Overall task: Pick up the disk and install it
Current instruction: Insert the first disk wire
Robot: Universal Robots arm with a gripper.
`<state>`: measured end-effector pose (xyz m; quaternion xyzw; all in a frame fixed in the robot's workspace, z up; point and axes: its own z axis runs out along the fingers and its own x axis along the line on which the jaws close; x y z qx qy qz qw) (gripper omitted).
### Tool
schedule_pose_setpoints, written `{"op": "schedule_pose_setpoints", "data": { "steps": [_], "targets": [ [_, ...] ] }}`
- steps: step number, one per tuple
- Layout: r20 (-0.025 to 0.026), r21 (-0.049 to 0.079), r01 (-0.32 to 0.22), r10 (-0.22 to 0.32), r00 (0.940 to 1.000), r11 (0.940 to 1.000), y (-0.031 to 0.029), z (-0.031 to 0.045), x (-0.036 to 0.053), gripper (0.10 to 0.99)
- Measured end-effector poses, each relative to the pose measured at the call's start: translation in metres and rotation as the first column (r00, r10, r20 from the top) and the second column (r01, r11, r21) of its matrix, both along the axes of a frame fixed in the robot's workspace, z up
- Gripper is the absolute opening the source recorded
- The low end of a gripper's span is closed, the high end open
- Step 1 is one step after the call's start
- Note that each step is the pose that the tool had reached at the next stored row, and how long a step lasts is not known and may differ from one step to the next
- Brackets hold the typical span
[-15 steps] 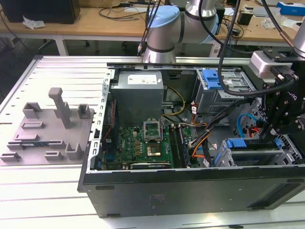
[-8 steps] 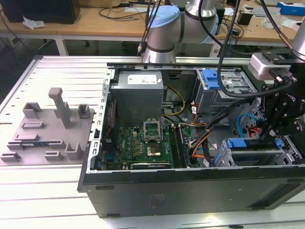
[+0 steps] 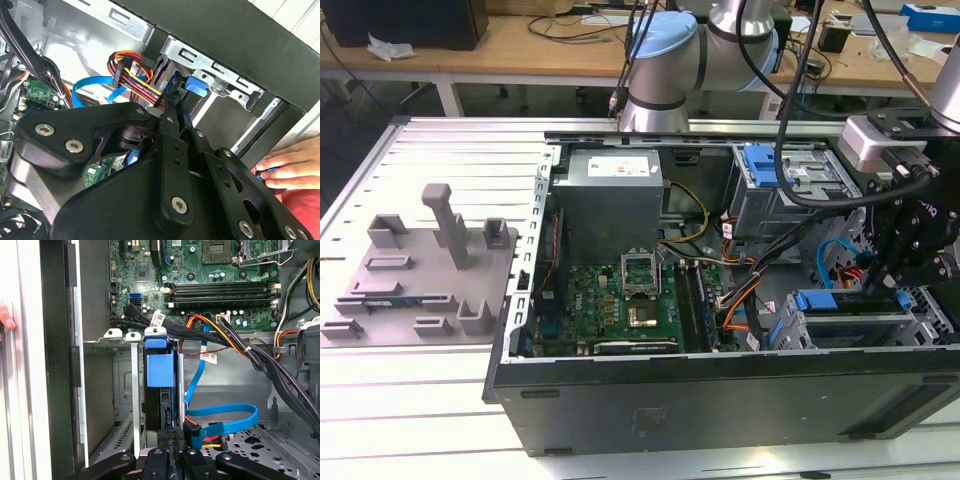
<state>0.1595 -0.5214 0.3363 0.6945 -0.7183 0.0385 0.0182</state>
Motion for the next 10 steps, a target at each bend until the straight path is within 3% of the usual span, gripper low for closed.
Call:
{"op": "schedule_pose_setpoints", "data": {
  "steps": [6,10],
  "targets": [
    [0.0,0.0,0.001,-0.001,1.0,1.0,-0.0001,0.006,0.0,0.239],
    [0.0003,0.0,0.004,-0.004,1.0,1.0,-0.0001,0.0188,0.0,0.239]
  ]
}}
